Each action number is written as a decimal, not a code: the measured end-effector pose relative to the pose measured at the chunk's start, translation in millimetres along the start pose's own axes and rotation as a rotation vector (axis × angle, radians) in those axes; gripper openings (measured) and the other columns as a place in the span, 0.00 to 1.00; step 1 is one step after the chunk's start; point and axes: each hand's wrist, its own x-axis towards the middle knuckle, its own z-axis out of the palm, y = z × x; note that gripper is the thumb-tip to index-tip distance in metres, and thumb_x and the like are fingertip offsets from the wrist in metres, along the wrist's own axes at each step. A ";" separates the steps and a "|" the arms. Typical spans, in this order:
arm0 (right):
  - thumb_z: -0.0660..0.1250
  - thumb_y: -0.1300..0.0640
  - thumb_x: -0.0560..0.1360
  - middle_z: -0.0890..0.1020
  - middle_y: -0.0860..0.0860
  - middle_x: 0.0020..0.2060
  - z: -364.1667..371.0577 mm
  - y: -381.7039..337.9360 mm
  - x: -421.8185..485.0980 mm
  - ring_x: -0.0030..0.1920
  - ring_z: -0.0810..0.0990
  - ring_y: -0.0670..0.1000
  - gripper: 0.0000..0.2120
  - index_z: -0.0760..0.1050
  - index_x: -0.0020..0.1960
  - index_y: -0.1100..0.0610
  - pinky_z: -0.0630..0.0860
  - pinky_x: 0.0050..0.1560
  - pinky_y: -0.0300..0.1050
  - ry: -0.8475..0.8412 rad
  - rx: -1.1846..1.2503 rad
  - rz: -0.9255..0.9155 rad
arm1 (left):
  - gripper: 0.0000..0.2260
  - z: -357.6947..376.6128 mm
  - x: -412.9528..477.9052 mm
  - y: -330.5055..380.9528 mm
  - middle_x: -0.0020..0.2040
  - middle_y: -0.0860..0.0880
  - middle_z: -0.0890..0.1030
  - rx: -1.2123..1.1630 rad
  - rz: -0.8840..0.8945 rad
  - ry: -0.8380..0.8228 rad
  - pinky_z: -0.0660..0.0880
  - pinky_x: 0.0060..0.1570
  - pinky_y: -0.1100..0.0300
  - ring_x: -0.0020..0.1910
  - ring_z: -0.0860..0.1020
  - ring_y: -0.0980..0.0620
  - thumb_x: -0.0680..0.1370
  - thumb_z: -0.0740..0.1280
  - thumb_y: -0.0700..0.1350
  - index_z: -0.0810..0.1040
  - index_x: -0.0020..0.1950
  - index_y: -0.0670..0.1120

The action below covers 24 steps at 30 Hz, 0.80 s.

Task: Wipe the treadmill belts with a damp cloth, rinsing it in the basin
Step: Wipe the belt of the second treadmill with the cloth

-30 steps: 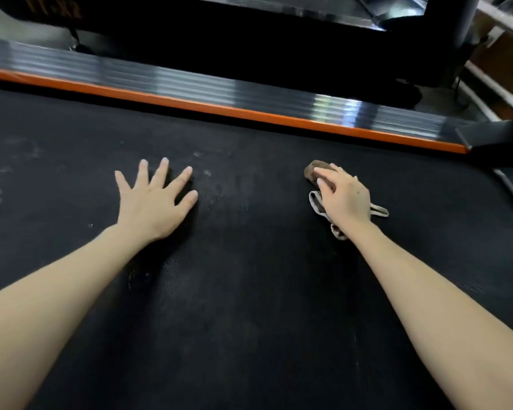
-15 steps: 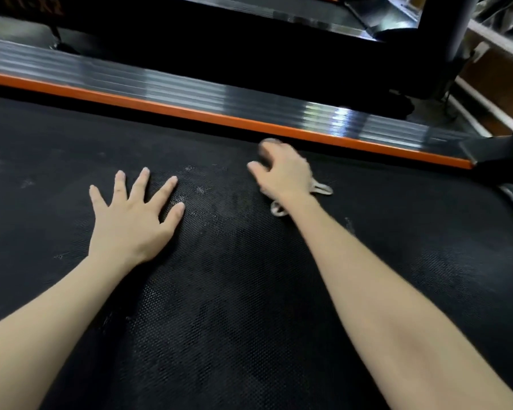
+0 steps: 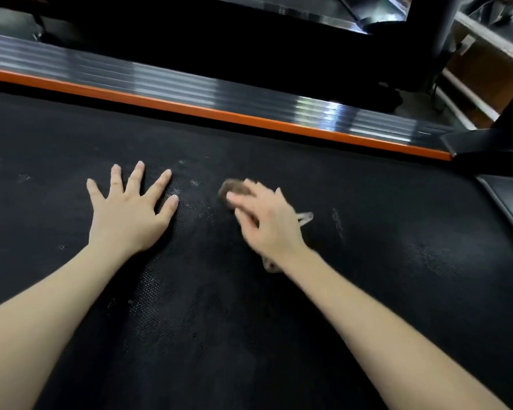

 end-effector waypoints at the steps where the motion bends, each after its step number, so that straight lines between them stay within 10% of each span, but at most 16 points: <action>1: 0.60 0.51 0.75 0.75 0.56 0.65 -3.5 -12.5 -37.4 0.67 0.72 0.58 0.16 0.79 0.60 0.49 0.60 0.68 0.62 -0.032 0.012 -0.049 | 0.27 -0.1 -0.9 0.3 0.79 0.48 0.47 0.002 -0.001 0.001 0.42 0.70 0.35 0.77 0.43 0.41 0.77 0.42 0.66 0.46 0.76 0.63; 9: 0.62 0.52 0.76 0.79 0.55 0.60 -45.2 -55.8 -126.3 0.63 0.76 0.53 0.14 0.81 0.57 0.52 0.70 0.65 0.58 -0.237 0.094 -0.116 | 0.27 -2.0 -2.9 -0.2 0.79 0.46 0.50 -0.022 0.018 0.000 0.42 0.70 0.33 0.76 0.45 0.38 0.78 0.43 0.65 0.50 0.77 0.61; 13: 0.62 0.60 0.78 0.83 0.47 0.51 -78.0 -86.9 -119.5 0.54 0.79 0.41 0.10 0.80 0.56 0.55 0.72 0.58 0.37 -0.144 0.624 0.240 | 0.27 -3.9 -2.3 -0.3 0.79 0.46 0.49 -0.039 0.017 -0.003 0.41 0.70 0.33 0.76 0.45 0.38 0.78 0.43 0.65 0.50 0.77 0.61; 17: 0.58 0.60 0.78 0.85 0.50 0.46 -110.1 -82.5 -110.1 0.47 0.83 0.46 0.11 0.76 0.55 0.55 0.78 0.47 0.38 -0.165 1.213 0.503 | 0.26 -4.3 -3.3 0.1 0.79 0.46 0.49 -0.047 0.022 0.004 0.41 0.70 0.33 0.76 0.45 0.38 0.79 0.43 0.65 0.50 0.77 0.61; 24: 0.61 0.54 0.79 0.82 0.46 0.52 -147.7 -11.5 -105.2 0.51 0.79 0.47 0.12 0.78 0.59 0.48 0.71 0.50 0.41 0.167 -0.119 0.551 | 0.27 -2.4 -2.2 0.4 0.79 0.46 0.50 -0.026 0.026 0.010 0.41 0.70 0.33 0.76 0.45 0.38 0.78 0.42 0.65 0.50 0.77 0.60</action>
